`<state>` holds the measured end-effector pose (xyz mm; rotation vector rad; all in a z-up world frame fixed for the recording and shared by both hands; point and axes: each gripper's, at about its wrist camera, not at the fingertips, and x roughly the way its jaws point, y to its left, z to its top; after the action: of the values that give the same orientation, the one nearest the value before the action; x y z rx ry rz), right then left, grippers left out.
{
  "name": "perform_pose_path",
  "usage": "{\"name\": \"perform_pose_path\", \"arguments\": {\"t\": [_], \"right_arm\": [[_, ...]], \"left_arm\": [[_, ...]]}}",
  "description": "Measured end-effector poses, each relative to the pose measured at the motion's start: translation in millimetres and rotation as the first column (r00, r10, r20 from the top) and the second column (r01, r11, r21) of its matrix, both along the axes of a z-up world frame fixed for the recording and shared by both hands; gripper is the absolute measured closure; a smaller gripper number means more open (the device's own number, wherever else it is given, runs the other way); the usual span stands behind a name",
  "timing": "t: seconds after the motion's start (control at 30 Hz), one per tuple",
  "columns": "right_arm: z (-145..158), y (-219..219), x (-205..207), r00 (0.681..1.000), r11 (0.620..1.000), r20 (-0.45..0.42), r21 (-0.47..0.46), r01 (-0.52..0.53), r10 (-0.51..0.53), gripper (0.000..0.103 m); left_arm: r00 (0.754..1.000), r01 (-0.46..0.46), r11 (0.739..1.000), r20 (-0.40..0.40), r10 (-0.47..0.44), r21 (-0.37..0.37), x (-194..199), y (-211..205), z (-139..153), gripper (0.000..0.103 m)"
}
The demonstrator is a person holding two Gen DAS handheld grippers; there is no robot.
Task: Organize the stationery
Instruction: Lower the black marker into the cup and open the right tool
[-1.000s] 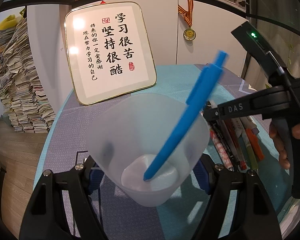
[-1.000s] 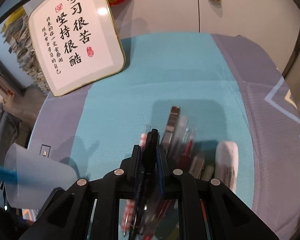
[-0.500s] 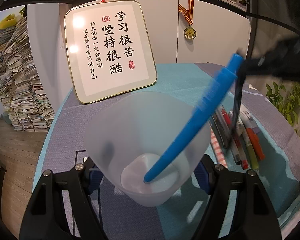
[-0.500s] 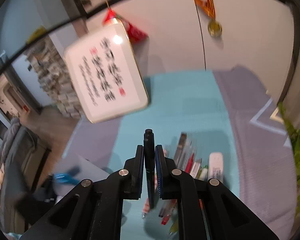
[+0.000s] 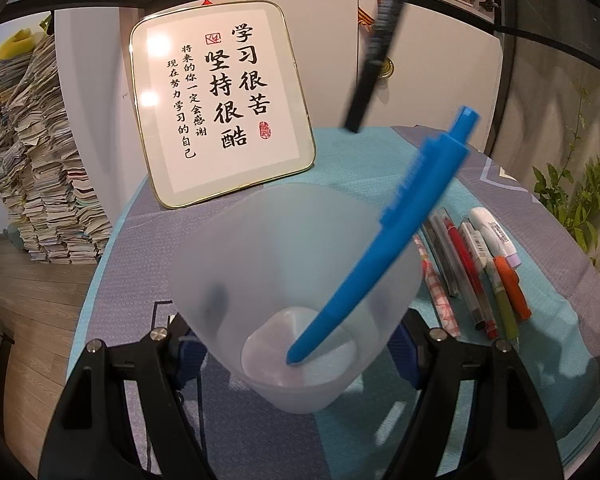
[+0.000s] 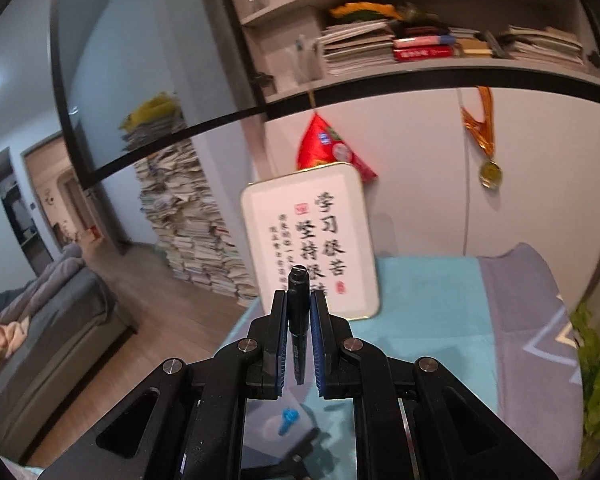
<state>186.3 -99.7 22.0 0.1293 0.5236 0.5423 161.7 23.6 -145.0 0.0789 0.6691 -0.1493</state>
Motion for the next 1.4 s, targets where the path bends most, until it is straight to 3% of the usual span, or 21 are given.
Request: {"name": "perform_pose_path", "arguments": {"t": [0.37,0.93,1.07,1.23,1.33,1.4], "right_arm": [[-39.9,22.4,7.1,0.990,0.995,-0.129,-0.071,-0.069,0.059,0.091],[-58.9,22.6,11.1,0.967,0.993,-0.239,-0.055,-0.106,0.090,0.091],[-57.1,19.0,8.9,0.971,0.994,-0.226,-0.052,-0.099,0.085,0.091],[-48.0,-10.8,6.4,0.984,1.000,-0.177,-0.011,-0.001,-0.001,0.091],[-62.8,-28.6,19.2,0.967,0.996,-0.238,-0.045,0.082,-0.091,0.091],[-86.8,-36.4,35.0,0.939,0.988,-0.310,-0.088,0.125,-0.146,0.091]], "left_arm": [[1.000,0.000,1.000,0.000,0.000,0.000,-0.1,-0.1,0.1,0.029],[1.000,0.000,1.000,0.000,0.000,0.000,0.1,0.1,0.1,0.029],[1.000,0.000,1.000,0.000,0.000,0.000,-0.6,0.7,0.7,0.029],[1.000,-0.002,1.000,0.000,0.002,0.000,-0.8,1.0,1.0,0.029],[1.000,-0.002,1.000,0.000,0.002,0.001,-0.9,1.0,1.1,0.029],[1.000,-0.002,1.000,0.001,0.002,0.001,-0.9,1.0,1.1,0.029]]}}
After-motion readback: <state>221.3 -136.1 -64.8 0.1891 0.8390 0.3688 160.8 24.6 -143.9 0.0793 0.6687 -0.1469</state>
